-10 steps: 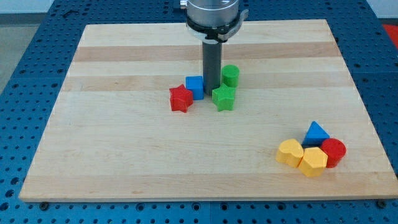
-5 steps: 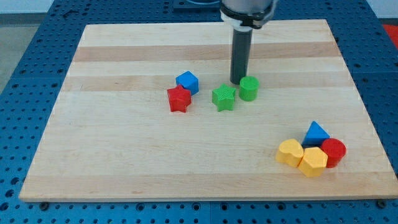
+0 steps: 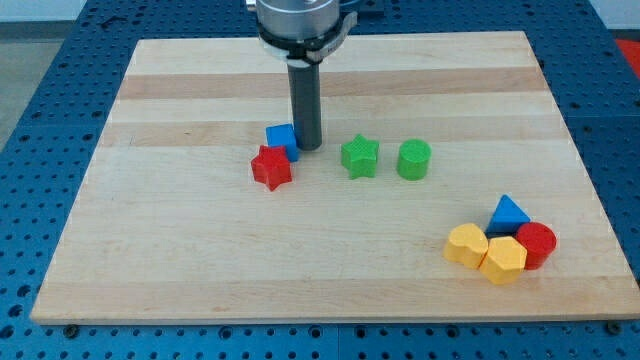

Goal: Move the green circle closer to the blue triangle

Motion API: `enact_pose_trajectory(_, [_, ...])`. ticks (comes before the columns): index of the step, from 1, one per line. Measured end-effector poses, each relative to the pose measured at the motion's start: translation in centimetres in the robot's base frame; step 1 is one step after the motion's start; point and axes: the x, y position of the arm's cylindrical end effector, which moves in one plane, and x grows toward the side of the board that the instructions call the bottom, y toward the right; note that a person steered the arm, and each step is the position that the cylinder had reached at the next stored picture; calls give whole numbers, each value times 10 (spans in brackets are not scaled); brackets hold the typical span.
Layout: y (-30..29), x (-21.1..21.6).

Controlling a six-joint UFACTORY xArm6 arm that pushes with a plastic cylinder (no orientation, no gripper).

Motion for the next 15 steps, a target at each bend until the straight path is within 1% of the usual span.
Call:
enact_pose_trajectory(1, [37, 12])
enact_pose_trajectory(2, [90, 12])
enact_pose_trajectory(3, [119, 15])
enact_pose_trajectory(4, [122, 18])
enact_pose_trajectory(5, [122, 6])
enact_pose_trajectory(6, [132, 5])
enact_pose_trajectory(9, [165, 45])
enact_pose_trajectory(10, [168, 45])
enact_pose_trajectory(11, [168, 14])
enact_pose_trajectory(12, [181, 9])
enact_pose_trajectory(13, [190, 18])
enact_pose_trajectory(15, [190, 41])
